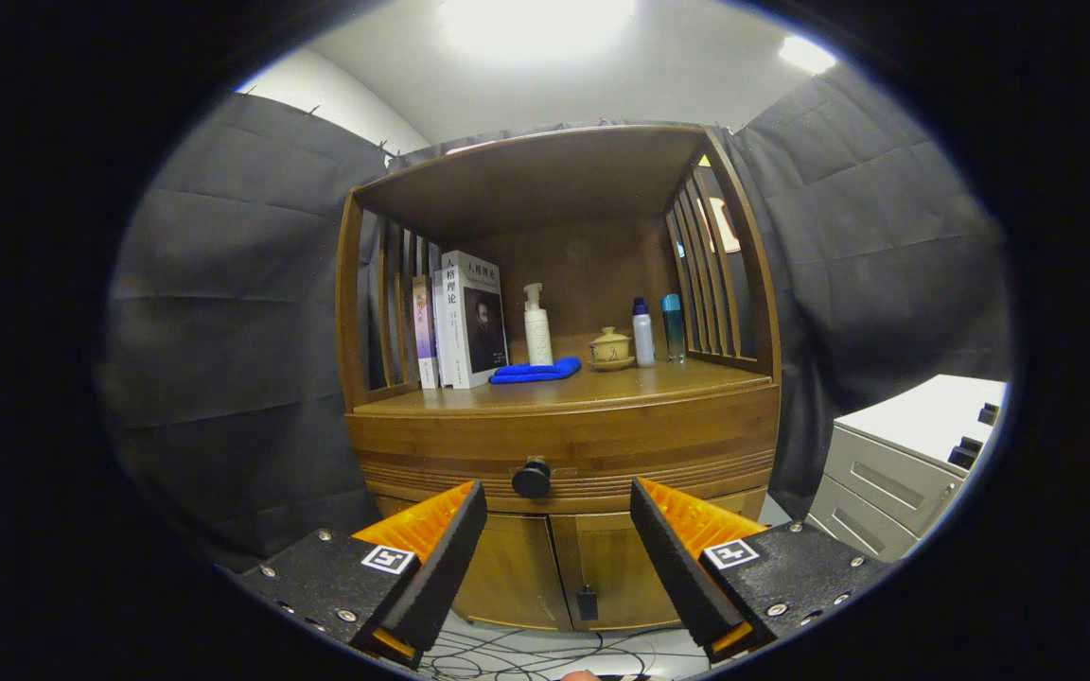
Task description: Pull open the drawer, take out the items inside it, and place them on the countertop above the cabinet.
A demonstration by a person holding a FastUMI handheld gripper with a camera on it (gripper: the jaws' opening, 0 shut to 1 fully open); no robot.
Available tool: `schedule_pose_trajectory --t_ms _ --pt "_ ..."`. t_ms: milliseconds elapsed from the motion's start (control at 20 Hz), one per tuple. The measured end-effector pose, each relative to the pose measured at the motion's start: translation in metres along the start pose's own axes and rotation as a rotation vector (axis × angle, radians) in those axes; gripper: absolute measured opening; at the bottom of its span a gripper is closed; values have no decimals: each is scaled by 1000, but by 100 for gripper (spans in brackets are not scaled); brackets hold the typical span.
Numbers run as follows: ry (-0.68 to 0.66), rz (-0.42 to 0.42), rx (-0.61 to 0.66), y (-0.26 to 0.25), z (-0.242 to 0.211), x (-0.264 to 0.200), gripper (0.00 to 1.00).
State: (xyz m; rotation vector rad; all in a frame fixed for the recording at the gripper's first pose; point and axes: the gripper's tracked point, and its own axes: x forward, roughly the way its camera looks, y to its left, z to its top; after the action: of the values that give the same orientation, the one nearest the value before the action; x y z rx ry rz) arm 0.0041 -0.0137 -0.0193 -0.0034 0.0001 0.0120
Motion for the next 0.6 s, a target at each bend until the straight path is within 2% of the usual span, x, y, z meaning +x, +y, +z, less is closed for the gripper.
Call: schedule_pose_trajectory --t_ms 400,600 --pt "0 -1 0 2 1 5 95" --pt "12 4 -12 5 -1 24 95"
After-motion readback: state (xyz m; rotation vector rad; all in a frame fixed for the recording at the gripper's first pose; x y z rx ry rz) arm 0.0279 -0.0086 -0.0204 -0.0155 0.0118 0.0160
